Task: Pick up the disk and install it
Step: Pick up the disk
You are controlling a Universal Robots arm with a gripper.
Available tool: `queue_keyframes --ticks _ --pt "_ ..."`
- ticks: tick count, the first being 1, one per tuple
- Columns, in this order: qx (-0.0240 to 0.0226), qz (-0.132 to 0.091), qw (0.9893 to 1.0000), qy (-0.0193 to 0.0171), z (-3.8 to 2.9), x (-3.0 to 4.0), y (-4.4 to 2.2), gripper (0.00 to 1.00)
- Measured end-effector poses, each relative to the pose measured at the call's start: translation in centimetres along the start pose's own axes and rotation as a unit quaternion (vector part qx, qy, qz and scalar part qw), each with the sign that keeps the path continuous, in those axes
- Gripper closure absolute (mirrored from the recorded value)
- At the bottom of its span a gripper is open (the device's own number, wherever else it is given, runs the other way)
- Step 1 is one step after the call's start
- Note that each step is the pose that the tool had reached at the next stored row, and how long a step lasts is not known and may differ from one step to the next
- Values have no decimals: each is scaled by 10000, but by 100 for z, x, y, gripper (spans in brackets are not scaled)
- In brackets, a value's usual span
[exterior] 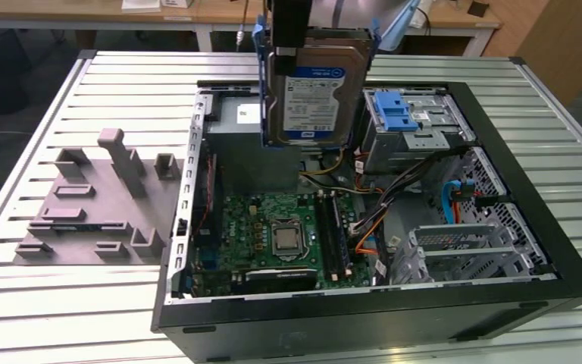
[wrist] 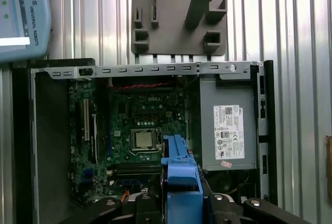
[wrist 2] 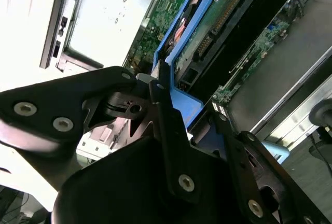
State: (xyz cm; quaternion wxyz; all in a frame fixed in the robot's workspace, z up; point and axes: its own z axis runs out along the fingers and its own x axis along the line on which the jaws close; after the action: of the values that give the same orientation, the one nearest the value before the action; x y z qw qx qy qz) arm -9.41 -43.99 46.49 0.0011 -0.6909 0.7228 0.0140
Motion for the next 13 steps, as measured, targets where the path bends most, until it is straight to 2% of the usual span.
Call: queue_keyframes --ticks 3,6,9,13 --pt "0 0 10000 7 3 -4 -85 63" --pt "1 1 10000 13 8 -6 -142 63" --pt "1 8 10000 23 10 4 -160 63" --pt "1 16 10000 26 15 70 -167 63"
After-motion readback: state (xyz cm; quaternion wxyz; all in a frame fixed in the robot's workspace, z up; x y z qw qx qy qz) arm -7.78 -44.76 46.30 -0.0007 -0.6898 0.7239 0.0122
